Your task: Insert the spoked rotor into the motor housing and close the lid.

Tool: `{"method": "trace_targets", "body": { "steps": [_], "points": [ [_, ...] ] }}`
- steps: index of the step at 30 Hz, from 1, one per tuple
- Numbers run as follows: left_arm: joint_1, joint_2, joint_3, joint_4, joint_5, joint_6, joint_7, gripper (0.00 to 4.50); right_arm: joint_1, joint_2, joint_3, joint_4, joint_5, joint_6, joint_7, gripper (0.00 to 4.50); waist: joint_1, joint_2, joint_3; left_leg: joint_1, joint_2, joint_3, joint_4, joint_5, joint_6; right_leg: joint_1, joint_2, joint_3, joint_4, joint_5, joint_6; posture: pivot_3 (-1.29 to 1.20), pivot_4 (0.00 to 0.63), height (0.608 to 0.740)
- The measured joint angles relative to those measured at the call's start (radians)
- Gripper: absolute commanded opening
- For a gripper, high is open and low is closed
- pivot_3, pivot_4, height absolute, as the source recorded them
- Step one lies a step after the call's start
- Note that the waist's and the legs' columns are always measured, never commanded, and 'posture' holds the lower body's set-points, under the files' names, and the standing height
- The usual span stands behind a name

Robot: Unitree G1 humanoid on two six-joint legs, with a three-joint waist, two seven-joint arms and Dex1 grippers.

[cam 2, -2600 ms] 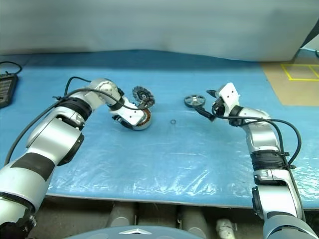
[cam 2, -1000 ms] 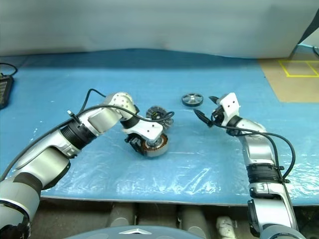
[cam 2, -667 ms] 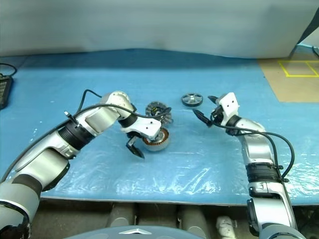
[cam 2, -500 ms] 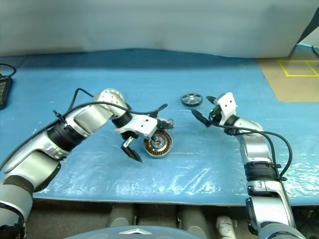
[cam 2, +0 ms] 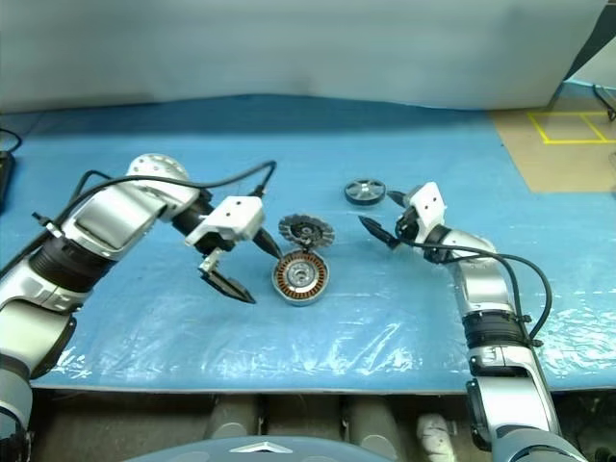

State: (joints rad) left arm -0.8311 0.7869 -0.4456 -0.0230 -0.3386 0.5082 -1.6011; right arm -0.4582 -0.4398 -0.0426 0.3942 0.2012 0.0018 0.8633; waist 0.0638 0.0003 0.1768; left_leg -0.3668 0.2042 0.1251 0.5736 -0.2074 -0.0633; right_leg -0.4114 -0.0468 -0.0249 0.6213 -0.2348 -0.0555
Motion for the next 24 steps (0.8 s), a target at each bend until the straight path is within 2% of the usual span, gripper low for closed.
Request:
{"method": "trace_targets", "body": {
  "steps": [7, 13, 17, 24],
  "points": [
    [0.303, -0.013, 0.259, -0.053, -0.100, -0.009, 0.163, 4.48, 0.024, 0.008, 0.054, -0.019, -0.005, 0.007, 0.038, 4.50, 0.001, 0.001, 0.000, 0.000, 0.000, 0.000, 0.000, 0.000, 0.000, 0.000, 0.000, -0.001, -0.001, 0.000, 0.000, 0.00, 0.150, 0.740],
    [0.480, -0.091, 0.366, -0.087, -0.098, -0.093, 0.332, 4.48, 0.028, 0.000, 0.065, -0.005, -0.007, 0.007, 0.073, 4.50, 0.004, 0.001, 0.000, 0.000, 0.001, 0.000, 0.002, 0.000, 0.001, 0.001, 0.000, 0.000, -0.001, 0.000, -0.001, 0.00, 0.150, 0.740],
    [0.521, -0.164, 0.408, -0.063, -0.089, -0.171, 0.432, 4.48, 0.020, 0.004, 0.096, 0.046, -0.026, 0.001, 0.098, 4.50, 0.004, 0.001, 0.000, 0.000, 0.001, 0.000, 0.003, 0.000, 0.001, 0.001, 0.000, 0.000, -0.001, 0.000, -0.001, 0.00, 0.150, 0.740],
    [0.554, -0.224, 0.420, 0.037, -0.033, -0.320, 0.517, 4.48, -0.046, 0.016, 0.116, 0.151, -0.049, -0.048, 0.123, 4.50, 0.001, 0.001, 0.000, 0.001, 0.001, 0.001, 0.003, 0.002, 0.003, 0.001, 0.000, 0.000, 0.000, 0.000, -0.001, 0.00, 0.150, 0.740]
  ]
}}
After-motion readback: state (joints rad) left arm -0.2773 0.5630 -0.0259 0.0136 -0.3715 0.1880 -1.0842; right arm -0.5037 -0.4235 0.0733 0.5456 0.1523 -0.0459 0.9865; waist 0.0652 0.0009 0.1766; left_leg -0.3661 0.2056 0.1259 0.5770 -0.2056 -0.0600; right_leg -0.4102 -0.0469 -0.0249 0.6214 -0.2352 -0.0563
